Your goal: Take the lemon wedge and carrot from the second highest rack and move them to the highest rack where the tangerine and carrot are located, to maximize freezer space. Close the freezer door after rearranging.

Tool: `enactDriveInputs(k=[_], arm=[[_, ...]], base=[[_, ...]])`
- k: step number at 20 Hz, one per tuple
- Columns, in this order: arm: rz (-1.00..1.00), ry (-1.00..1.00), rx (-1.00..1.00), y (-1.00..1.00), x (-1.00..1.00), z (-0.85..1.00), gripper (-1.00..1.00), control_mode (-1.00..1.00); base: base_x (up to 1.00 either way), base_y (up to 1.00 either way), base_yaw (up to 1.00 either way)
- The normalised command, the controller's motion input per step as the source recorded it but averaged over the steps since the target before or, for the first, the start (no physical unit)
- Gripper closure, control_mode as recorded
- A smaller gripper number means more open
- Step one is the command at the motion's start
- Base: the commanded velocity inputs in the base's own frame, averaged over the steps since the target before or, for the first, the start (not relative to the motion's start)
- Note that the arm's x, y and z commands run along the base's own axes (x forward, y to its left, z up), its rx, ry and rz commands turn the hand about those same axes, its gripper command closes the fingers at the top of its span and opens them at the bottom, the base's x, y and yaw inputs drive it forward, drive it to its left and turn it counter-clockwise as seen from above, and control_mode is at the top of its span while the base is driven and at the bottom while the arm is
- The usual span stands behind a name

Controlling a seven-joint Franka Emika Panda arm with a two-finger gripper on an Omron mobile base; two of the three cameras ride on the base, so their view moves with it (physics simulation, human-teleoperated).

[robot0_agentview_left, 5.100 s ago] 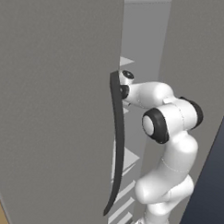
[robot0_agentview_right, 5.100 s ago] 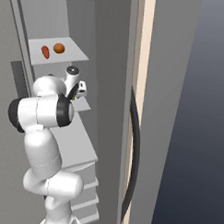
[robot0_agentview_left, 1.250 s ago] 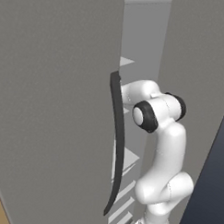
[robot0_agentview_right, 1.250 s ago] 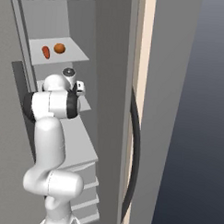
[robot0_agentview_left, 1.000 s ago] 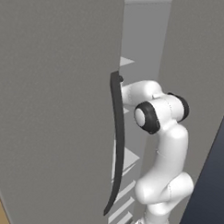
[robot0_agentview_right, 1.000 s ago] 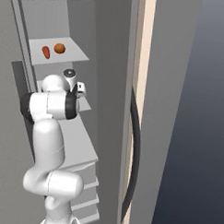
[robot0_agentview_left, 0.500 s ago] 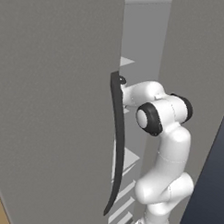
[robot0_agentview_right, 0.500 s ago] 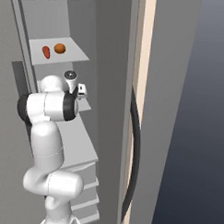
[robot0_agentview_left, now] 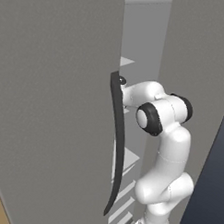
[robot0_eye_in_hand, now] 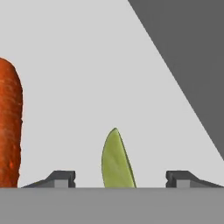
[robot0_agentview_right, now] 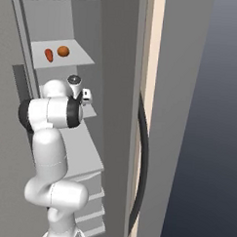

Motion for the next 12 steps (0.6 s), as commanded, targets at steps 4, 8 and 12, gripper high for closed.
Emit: enactDriveInputs(k=[4,8,12], arm=[[0.01,0.00,0.00,0.00,0.00,-0.29,1.00,-1.00],[0.02,0.00,0.00,0.00,-0.04,-0.19,1.00,-1.00],[0.09,-0.12,0.00,0.00,-0.35,-0.04,1.00,-1.00]], base=[[0.00,0.00,0.00],[0.00,0.00,0.00],[0.00,0.00,0.00]])
